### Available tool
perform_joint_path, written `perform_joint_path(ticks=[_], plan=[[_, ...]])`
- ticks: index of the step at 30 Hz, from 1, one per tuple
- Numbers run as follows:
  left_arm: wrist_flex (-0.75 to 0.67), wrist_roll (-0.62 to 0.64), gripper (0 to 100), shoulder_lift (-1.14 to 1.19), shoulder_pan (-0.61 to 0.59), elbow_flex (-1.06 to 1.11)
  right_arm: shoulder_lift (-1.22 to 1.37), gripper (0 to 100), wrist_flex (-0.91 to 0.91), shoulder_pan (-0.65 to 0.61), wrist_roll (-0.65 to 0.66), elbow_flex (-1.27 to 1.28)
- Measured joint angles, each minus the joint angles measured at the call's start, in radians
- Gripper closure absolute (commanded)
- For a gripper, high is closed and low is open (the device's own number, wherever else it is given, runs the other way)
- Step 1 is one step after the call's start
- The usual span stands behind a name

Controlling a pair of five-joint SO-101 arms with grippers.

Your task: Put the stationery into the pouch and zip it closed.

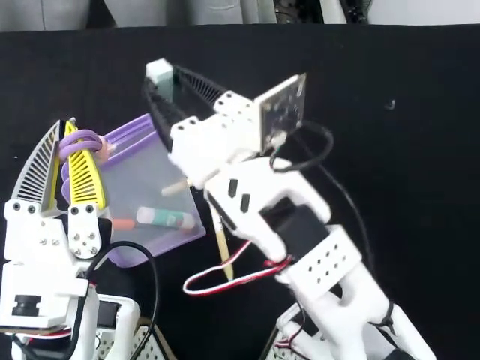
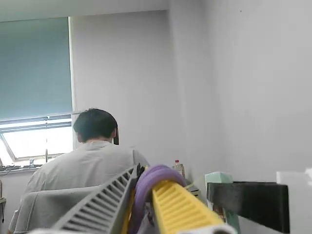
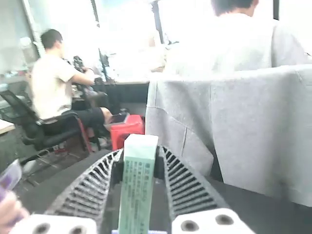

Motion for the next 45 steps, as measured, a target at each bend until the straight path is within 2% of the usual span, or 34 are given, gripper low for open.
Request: perform_joint_path(ticks=[3,6,13,22,27,45], plan=[[0.0,0.0,97,0.0,0.0,0.0,-0.032,98.7,-0.112,-0.026,0.0,0.12],[0.0,0.0,97,0.0,0.0,0.0,-0.057,98.7,-0.15,-0.034,0.0,0.209],[0.0,0.0,97,0.0,0.0,0.0,-0.058,98.7,-0.21,-0.051,0.002,0.242],[0.0,0.003,97,0.0,0.0,0.0,-0.041,98.7,-0.405,-0.08,0.133,0.299],[0.0,0.083,97,0.0,0.0,0.0,0.098,98.7,-0.479,-0.078,0.167,0.29],[0.0,0.101,97,0.0,0.0,0.0,0.129,98.7,-0.489,-0.074,0.19,0.278]])
